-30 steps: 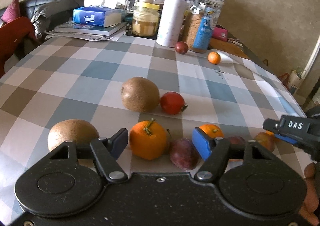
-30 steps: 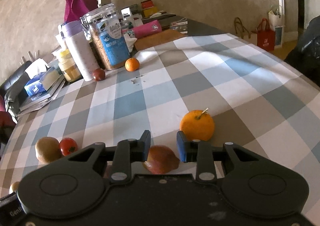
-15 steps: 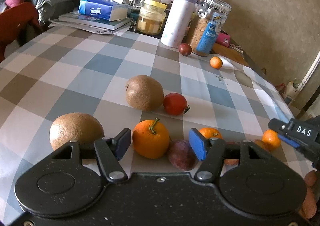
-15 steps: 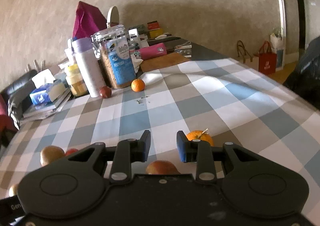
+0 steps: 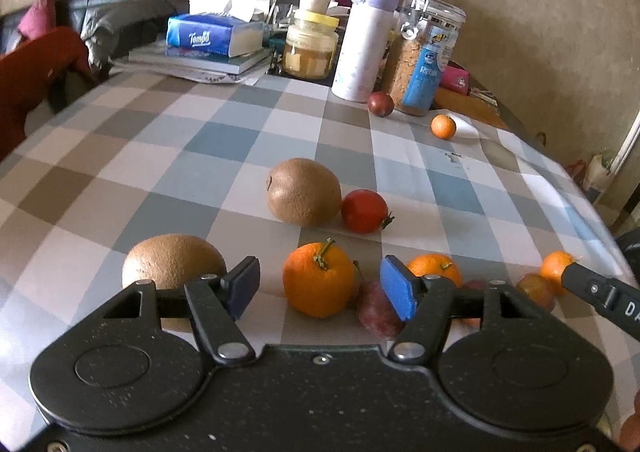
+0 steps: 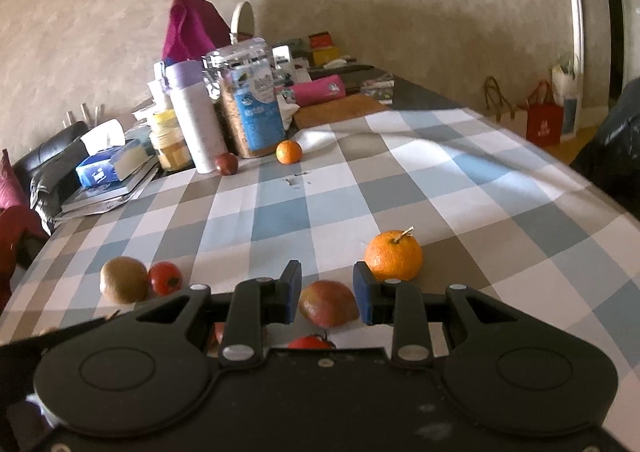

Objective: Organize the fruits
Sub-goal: 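Close the left tool on the orange while the right tool closes on the mango, then lift and carry the orange with the left tool while the right carries the mango to the tray, then open the left tool to drop the orange in the tray while the right releases the mango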

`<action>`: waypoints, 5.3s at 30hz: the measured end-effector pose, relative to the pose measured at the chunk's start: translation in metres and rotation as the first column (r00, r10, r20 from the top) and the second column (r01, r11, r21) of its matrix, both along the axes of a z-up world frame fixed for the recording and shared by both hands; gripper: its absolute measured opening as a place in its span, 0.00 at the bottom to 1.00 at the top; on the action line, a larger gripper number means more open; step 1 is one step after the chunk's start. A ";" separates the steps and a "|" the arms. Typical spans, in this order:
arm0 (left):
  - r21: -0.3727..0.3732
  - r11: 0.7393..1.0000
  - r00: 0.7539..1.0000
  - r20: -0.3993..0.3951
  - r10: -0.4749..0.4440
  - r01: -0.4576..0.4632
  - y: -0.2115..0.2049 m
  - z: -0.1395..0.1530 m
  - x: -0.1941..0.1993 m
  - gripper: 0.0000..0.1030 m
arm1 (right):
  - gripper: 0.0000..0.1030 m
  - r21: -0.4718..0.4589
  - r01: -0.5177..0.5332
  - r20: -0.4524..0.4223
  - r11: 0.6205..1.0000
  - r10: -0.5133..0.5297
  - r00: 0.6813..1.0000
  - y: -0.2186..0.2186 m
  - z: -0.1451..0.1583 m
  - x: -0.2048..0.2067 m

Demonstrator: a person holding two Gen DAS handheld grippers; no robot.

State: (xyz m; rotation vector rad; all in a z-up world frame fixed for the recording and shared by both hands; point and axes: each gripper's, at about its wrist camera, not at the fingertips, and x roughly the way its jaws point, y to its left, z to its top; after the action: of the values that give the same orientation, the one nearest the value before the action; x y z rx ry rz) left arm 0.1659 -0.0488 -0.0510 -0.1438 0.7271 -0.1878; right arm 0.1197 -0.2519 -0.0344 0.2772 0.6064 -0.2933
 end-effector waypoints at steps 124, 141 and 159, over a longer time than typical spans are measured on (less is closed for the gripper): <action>0.069 0.992 0.993 -0.049 -0.104 0.108 0.040 0.026 -0.120 0.48 | 0.34 0.051 -0.142 -0.027 0.989 0.143 0.989 0.044 0.018 -0.123; 0.101 0.988 0.987 -0.119 -0.106 0.119 0.051 0.021 -0.163 0.48 | 0.34 0.041 -0.211 -0.120 0.977 0.214 0.969 0.055 0.007 -0.167; 0.123 0.981 0.987 -0.083 -0.140 0.149 0.046 0.025 -0.174 0.49 | 0.35 0.039 -0.254 -0.114 0.967 0.256 0.960 0.062 0.010 -0.174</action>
State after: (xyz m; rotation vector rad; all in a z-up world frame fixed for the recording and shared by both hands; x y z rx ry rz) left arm -0.0076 -0.0030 -0.0260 0.0261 0.8220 -0.2744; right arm -0.0540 -0.1896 -0.0244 0.2027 0.7548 -0.0534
